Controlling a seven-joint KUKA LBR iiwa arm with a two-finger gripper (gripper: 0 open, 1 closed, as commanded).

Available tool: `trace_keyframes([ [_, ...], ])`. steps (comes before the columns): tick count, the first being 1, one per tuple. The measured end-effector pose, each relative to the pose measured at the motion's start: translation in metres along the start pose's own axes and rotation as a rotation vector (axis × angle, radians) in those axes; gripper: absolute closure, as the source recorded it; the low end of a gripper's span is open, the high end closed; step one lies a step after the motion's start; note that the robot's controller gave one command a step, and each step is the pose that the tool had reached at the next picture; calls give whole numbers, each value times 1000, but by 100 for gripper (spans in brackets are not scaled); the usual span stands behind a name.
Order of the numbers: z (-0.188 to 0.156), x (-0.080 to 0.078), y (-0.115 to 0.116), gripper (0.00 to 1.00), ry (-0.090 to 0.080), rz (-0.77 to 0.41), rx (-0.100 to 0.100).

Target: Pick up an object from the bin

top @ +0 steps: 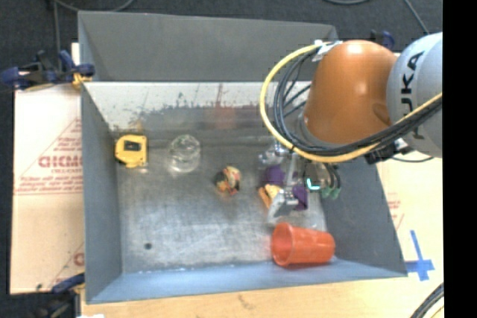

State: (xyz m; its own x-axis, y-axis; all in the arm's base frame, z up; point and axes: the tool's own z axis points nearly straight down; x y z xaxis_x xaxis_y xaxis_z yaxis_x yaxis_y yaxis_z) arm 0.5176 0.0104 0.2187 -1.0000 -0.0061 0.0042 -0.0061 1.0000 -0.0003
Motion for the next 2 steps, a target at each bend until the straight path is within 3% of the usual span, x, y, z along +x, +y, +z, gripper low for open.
trace_keyframes([
  [1, -4, -2, 0, 0, -8, 0, 0],
  [2, 49, -36, 6, 0, -16, 57, -2],
])
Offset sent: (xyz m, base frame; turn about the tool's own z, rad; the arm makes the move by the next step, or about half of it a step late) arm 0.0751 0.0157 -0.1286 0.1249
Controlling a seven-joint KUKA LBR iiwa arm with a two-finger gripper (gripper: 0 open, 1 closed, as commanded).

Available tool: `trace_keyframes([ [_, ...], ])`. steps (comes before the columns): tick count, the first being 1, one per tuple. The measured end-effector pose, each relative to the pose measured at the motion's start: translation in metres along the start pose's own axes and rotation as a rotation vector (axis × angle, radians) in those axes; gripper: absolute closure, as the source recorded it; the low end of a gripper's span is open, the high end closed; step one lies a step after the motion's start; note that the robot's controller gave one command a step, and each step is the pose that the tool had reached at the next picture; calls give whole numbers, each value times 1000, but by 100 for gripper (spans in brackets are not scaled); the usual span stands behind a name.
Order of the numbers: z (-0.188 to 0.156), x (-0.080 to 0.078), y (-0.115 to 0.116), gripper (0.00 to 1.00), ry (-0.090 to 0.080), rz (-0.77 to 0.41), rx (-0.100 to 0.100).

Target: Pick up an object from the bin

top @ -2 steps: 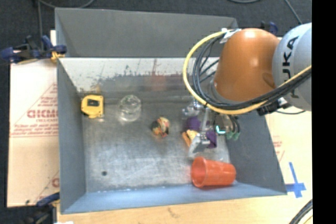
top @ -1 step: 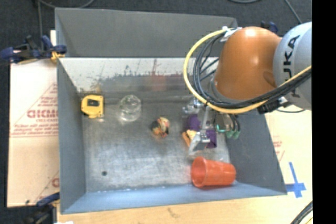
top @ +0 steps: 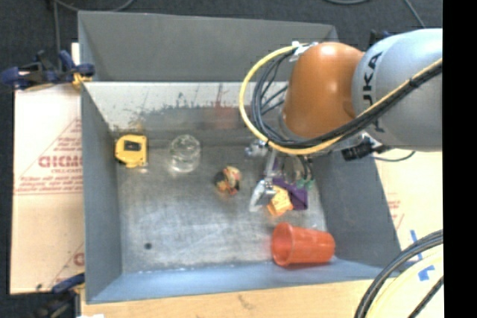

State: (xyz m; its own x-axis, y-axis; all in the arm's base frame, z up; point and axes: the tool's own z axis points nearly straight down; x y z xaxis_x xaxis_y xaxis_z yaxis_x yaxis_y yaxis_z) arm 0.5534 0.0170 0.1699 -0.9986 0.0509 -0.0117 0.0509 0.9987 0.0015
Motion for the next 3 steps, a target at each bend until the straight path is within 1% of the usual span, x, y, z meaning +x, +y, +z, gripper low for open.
trace_keyframes([
  [1, 39, -33, 13, 0, 8, 27, 0],
  [2, 87, -50, 42, 100, 12, -117, 1],
  [3, 87, -50, 42, 100, 12, -117, 1],
])
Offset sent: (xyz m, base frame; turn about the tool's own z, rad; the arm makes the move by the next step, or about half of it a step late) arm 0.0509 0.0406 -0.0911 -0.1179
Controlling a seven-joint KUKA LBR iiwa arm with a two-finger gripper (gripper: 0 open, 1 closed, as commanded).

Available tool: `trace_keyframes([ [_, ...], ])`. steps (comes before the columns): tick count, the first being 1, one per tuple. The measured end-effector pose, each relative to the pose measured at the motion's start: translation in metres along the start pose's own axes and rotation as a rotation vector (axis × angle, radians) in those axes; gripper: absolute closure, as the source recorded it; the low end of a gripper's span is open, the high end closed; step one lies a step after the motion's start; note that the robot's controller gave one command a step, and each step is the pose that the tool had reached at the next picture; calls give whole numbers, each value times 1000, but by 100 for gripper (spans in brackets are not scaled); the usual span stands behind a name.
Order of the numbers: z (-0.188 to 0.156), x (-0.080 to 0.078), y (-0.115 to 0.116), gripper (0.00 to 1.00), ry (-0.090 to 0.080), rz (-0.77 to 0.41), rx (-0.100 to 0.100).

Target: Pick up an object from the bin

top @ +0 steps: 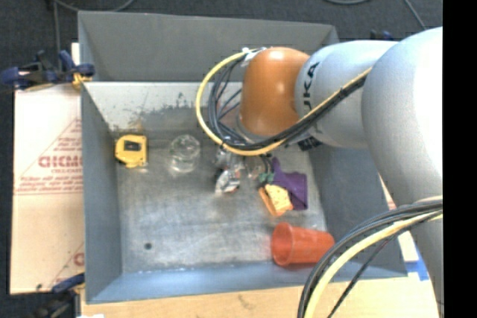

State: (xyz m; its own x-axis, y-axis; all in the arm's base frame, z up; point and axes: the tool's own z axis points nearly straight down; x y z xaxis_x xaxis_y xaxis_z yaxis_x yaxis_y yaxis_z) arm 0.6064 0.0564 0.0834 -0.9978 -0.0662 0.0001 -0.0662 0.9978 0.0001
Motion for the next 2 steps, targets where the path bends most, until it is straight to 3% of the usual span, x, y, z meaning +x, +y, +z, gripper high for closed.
trace_keyframes([
  [1, -111, -9, -1, 100, -5, 32, -1],
  [2, -111, -9, -1, 100, -4, 32, -1],
])
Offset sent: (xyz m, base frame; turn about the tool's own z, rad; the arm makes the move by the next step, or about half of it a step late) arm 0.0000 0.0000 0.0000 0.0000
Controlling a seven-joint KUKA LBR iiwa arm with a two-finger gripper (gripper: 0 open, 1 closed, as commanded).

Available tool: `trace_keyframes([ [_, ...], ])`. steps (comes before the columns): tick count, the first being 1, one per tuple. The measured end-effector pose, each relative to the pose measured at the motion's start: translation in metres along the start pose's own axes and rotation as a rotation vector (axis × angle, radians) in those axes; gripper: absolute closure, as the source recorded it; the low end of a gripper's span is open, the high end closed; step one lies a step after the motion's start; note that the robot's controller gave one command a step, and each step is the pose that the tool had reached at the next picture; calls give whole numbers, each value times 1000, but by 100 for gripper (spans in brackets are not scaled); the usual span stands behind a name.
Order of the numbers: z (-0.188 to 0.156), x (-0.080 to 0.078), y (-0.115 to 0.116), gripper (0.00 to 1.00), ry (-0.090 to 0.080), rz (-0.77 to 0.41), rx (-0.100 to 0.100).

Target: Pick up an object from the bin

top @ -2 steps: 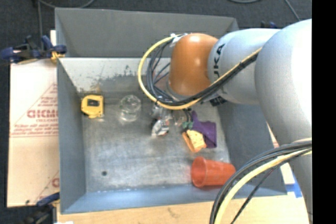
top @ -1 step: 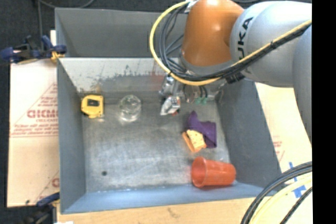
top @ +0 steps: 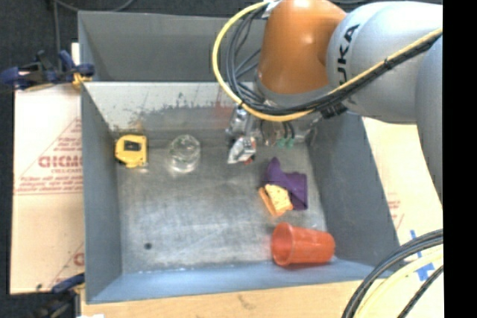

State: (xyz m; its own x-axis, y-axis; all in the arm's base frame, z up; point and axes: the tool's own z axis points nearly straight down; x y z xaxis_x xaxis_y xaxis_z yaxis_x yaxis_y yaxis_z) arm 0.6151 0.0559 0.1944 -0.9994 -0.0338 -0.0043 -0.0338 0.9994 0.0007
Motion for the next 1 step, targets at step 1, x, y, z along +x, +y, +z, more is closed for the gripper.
trace_keyframes([
  [1, -54, -11, 2, 100, 4, -29, 2],
])
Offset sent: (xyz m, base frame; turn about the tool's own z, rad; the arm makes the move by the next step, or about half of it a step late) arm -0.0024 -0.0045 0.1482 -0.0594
